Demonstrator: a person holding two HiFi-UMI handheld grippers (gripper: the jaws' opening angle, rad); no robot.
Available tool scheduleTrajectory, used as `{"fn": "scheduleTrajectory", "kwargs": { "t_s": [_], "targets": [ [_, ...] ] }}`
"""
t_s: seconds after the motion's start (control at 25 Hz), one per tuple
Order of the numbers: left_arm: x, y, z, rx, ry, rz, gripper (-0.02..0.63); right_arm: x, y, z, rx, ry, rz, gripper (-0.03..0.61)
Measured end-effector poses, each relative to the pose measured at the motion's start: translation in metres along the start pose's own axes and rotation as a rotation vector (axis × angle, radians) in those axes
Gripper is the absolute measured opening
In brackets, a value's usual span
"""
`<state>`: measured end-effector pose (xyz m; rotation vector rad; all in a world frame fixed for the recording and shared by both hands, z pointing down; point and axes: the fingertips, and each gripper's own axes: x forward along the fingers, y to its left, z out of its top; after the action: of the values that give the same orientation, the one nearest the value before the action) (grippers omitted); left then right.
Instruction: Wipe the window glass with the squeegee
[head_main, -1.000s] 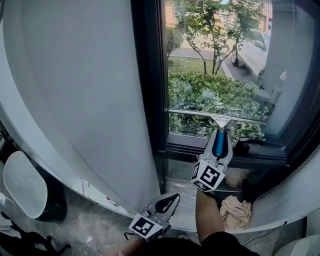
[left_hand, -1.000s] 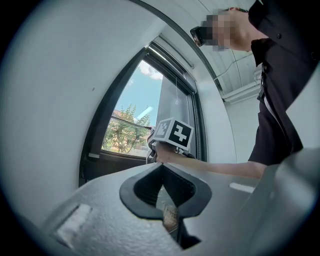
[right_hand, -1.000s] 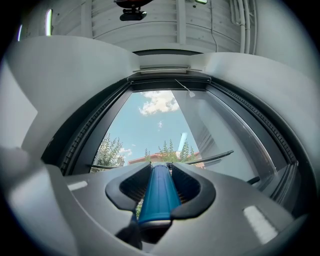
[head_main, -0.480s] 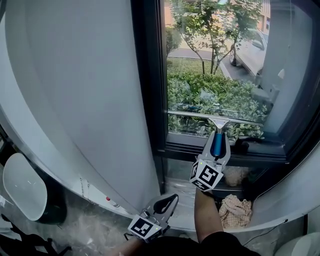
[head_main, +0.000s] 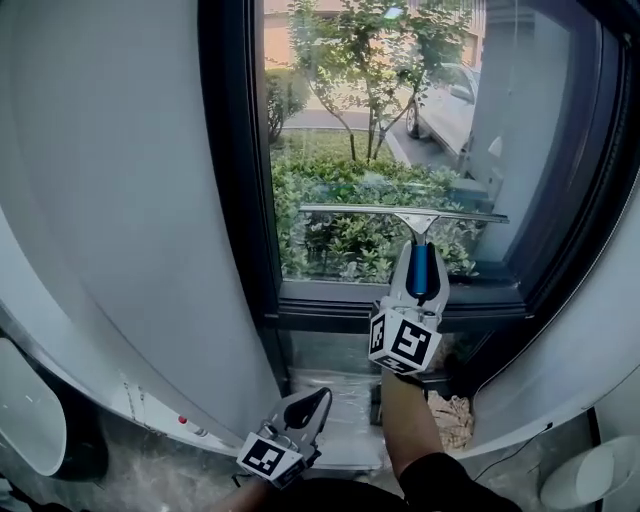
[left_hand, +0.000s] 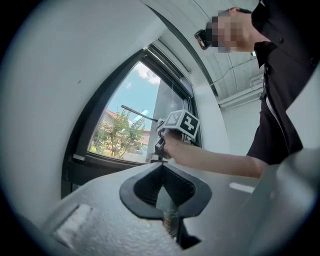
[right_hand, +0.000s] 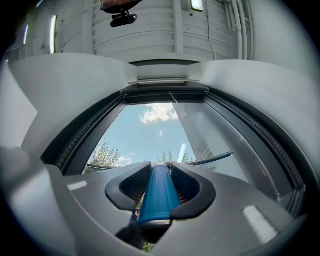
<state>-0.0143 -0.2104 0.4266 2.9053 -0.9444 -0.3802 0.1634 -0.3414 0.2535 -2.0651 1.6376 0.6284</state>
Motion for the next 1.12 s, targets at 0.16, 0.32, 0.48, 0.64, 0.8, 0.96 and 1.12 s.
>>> {"fn": "scheduleTrajectory", "kwargs": {
  "t_s": [0.16, 0.32, 0.48, 0.64, 0.8, 0.96, 1.12],
  "targets": [
    [0.027, -0.010, -0.013, 0.020, 0.009, -0.045, 0.000, 0.035, -0.031, 0.053, -0.051, -0.121, 0.010, 0.130],
    [0.053, -0.020, -0.007, 0.046, -0.012, -0.079, 0.000, 0.073, -0.059, 0.090, -0.027, -0.192, 0.002, 0.130],
    [0.069, -0.017, -0.002, 0.077, -0.035, -0.081, 0.000, 0.104, -0.075, 0.116, -0.027, -0.248, -0.014, 0.130],
    [0.080, -0.010, 0.003, 0.094, -0.042, -0.068, 0.000, 0.124, -0.077, 0.132, -0.036, -0.301, -0.003, 0.130],
    [0.091, -0.009, 0.008, 0.131, -0.045, -0.089, 0.000, 0.134, -0.075, 0.145, -0.059, -0.337, 0.016, 0.130],
    [0.096, -0.011, 0.011, 0.121, -0.067, -0.094, 0.000, 0.136, -0.076, 0.141, -0.042, -0.337, 0.020, 0.132],
    [0.095, -0.011, 0.005, 0.118, -0.059, -0.098, 0.000, 0.137, -0.075, 0.137, -0.017, -0.345, 0.006, 0.132]
  ]
}}
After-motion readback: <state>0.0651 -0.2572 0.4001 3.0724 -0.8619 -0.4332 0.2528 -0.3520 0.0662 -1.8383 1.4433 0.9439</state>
